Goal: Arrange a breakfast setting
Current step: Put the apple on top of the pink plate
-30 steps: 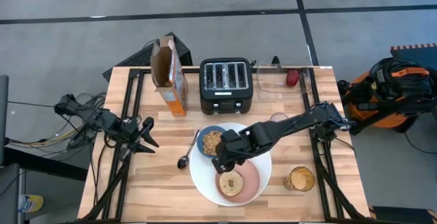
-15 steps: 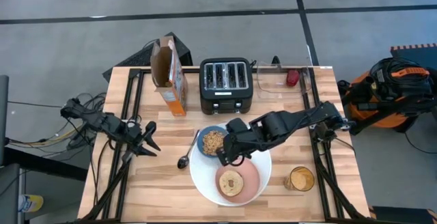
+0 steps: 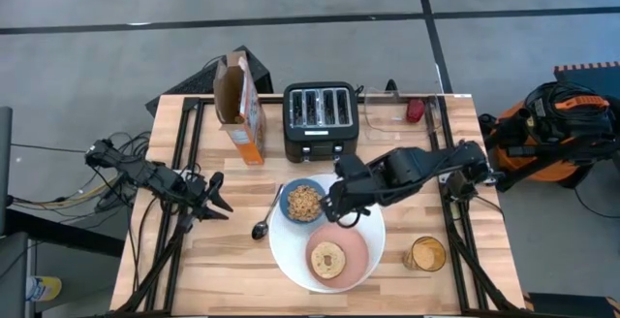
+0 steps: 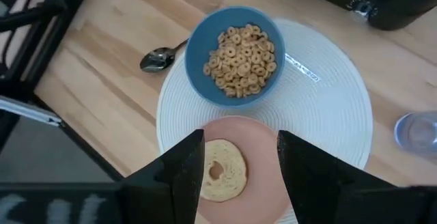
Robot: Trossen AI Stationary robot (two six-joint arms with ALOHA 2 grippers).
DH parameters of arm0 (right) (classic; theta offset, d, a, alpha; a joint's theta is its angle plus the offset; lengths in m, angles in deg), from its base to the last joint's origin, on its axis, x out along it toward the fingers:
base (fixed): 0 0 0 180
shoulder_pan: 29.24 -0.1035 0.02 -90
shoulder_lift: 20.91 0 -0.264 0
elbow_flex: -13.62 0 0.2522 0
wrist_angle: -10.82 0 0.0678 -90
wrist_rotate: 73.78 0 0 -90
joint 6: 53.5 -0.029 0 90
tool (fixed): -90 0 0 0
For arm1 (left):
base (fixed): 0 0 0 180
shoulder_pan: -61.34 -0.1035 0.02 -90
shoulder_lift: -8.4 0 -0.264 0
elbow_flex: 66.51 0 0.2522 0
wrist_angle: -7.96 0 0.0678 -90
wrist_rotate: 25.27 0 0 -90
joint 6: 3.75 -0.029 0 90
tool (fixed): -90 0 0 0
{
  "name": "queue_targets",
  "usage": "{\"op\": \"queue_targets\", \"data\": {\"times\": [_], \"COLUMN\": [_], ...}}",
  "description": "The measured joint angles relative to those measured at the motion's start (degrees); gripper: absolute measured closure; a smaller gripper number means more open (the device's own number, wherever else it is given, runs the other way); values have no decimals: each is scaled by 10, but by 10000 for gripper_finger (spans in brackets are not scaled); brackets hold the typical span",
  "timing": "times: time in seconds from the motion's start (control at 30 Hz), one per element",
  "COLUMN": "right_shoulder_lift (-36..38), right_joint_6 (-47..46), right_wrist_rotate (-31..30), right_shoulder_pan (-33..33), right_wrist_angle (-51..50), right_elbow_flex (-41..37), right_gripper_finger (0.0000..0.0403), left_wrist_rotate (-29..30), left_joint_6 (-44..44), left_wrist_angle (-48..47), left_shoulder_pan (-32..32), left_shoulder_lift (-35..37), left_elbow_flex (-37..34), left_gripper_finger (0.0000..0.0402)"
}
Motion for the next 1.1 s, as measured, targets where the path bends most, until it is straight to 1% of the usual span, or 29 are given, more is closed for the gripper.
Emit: {"op": "queue_targets", "data": {"times": [0.13,0.27,0.43,0.5,0.63,0.73,0.83,1.1], "right_shoulder_lift": [14,29,58,69,83,91,99,106], "right_joint_6": [17,50,116,147,217,277,324,404], "right_wrist_rotate": [-16,-17,-18,-18,-18,-18,-17,-16], "right_shoulder_pan": [15,46,106,136,204,254,304,416], "right_wrist_angle": [0,0,0,1,0,0,0,0], "right_elbow_flex": [1,0,0,0,0,0,0,0], "right_gripper_finger": [195,195,195,195,195,195,195,195], "left_wrist_rotate": [12,18,20,61,226,301,324,319], "left_joint_6": [-8,-3,2,28,120,154,155,141], "left_wrist_angle": [0,0,0,2,6,6,6,6], "left_shoulder_pan": [0,0,0,0,0,0,0,0], "left_shoulder_lift": [-2,-2,-2,-2,-2,-2,-2,-2], "left_elbow_flex": [0,0,0,0,1,1,1,1], "left_gripper_finger": [301,301,301,301,301,301,301,301]}}
